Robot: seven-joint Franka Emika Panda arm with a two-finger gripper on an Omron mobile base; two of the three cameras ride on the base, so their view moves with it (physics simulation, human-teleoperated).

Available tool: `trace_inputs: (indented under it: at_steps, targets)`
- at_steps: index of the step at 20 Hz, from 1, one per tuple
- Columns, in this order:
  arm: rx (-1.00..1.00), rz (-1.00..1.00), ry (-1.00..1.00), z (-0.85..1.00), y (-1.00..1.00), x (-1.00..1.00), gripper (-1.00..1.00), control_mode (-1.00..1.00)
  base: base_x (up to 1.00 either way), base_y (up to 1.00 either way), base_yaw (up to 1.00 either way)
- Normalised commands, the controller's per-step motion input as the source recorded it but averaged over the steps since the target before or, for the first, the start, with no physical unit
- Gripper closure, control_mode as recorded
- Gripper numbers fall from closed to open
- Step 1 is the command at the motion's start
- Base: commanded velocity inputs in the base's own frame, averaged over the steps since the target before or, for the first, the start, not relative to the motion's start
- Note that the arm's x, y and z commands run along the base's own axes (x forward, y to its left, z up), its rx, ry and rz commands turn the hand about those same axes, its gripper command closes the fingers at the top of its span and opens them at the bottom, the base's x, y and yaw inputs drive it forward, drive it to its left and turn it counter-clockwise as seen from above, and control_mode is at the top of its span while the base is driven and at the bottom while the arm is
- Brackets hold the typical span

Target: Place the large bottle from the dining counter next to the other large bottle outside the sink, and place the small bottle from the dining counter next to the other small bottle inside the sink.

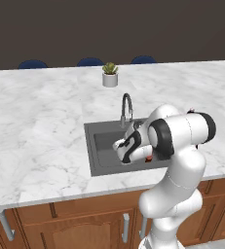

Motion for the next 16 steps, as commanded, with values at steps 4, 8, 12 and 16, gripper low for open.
trace_inputs:
  at_steps: [4, 8, 12, 16]
  targets:
    - [0.0, 0.0, 0.0, -0.07, 0.0, 0.0, 1.0, -1.0, 0.0, 0.0, 0.0]
    - [0.0, 0.0, 0.0, -0.06, -0.01, 0.0, 1.0, -1.0, 0.0, 0.0, 0.0]
    - [0.0, 0.0, -0.01, -0.01, -0.04, 0.06, 1.0, -1.0, 0.0, 0.0, 0.0]
    - [0.0, 0.01, -0.02, 0.0, -0.03, 0.21, 1.0, -1.0, 0.0, 0.0, 0.0]
